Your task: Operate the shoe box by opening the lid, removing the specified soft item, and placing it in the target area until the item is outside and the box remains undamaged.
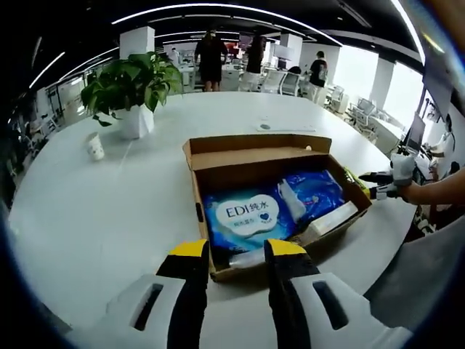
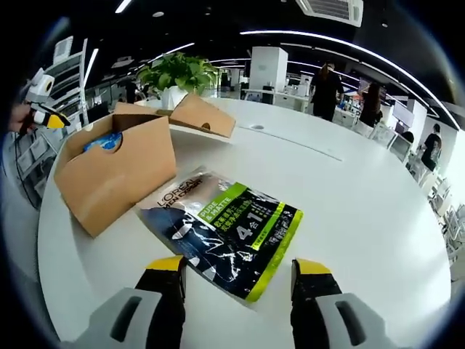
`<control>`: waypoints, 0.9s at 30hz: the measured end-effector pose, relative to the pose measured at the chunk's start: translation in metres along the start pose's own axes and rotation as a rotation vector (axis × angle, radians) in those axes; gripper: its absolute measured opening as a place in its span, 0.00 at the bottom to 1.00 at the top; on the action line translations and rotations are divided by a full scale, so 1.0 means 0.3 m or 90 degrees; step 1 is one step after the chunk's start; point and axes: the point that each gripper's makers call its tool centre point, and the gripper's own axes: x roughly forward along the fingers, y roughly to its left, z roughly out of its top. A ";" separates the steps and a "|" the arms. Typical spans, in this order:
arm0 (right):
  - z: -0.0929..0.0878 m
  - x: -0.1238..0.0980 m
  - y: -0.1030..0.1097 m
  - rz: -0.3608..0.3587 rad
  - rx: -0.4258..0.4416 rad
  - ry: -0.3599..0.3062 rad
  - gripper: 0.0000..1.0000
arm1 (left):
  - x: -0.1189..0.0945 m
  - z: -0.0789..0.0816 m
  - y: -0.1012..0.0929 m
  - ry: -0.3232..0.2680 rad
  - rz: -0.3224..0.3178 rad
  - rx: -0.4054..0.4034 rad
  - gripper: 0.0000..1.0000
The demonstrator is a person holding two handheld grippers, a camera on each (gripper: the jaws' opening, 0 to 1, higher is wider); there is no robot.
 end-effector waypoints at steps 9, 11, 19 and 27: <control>-0.001 -0.015 0.009 0.001 -0.008 0.000 0.56 | 0.010 -0.025 0.031 0.008 0.028 -0.017 0.23; -0.003 -0.021 0.015 0.002 -0.013 0.002 0.56 | 0.012 -0.030 0.038 0.011 0.032 -0.021 0.21; -0.001 -0.054 0.029 0.001 -0.021 0.000 0.56 | 0.026 -0.048 0.060 0.020 0.042 -0.036 0.18; 0.021 -0.087 0.044 0.007 -0.040 -0.009 0.56 | 0.047 -0.082 0.078 0.033 0.055 -0.063 0.14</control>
